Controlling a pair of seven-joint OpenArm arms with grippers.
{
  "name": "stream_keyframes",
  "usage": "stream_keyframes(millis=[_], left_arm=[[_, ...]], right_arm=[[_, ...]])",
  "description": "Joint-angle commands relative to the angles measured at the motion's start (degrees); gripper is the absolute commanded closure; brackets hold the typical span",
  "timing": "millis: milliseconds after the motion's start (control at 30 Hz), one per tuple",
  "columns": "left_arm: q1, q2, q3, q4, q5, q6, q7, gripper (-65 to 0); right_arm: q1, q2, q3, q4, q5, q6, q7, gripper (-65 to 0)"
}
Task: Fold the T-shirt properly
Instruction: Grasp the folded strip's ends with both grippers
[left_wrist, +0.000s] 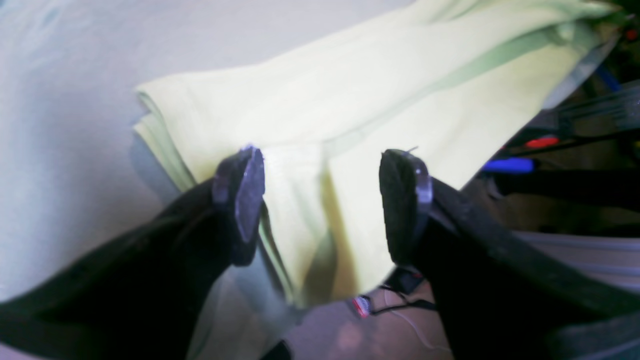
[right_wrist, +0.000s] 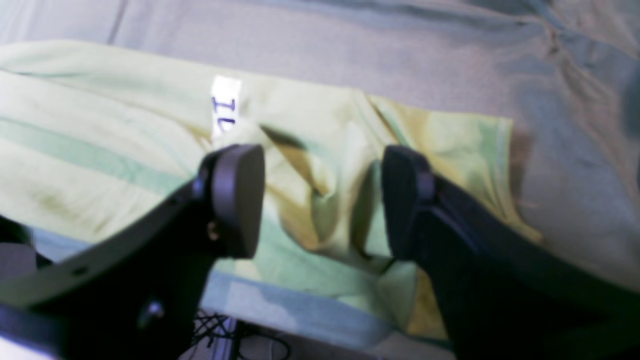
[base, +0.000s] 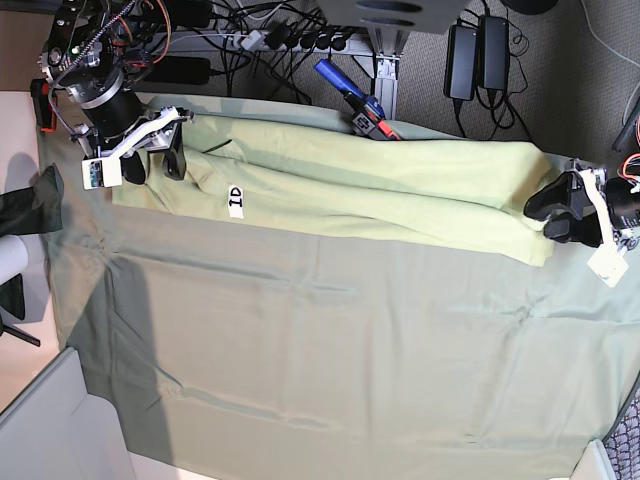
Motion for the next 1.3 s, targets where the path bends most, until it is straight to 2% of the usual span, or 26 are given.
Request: stream_keyframes(millis=[0, 167, 433, 600, 1133, 1267], left_arm=[[-0.6, -0.9, -0.6, 0.7, 0.4, -0.7, -1.6, -39.6], [-0.6, 0.0, -0.6, 0.6, 5.7, -0.7, -4.2, -39.6], [-0.6, 4.0, -0.6, 0.6, 12.6, -0.7, -5.7, -39.6], [-0.6, 4.0, -0.7, 0.6, 16.1, -0.7, -5.9, -39.7], [0.0, 4.0, -1.8, 0.6, 20.6, -0.3, -7.3, -39.8], [-0.1, 4.0, -1.8, 0.6, 24.5, 3.1, -9.3, -39.8]], right_arm=[[0.3, 0.8, 0.6, 0.9, 0.5, 1.0, 1.3, -37.0], [0.3, 0.8, 0.6, 0.9, 0.5, 1.0, 1.3, -37.0], [0.3, 0.8, 0.6, 0.9, 0.5, 1.0, 1.3, -37.0], [0.3, 0.8, 0.6, 0.9, 0.5, 1.0, 1.3, -37.0], [0.3, 0.8, 0.6, 0.9, 0.5, 1.0, 1.3, -37.0], [0.3, 0.8, 0.6, 0.9, 0.5, 1.0, 1.3, -37.0]])
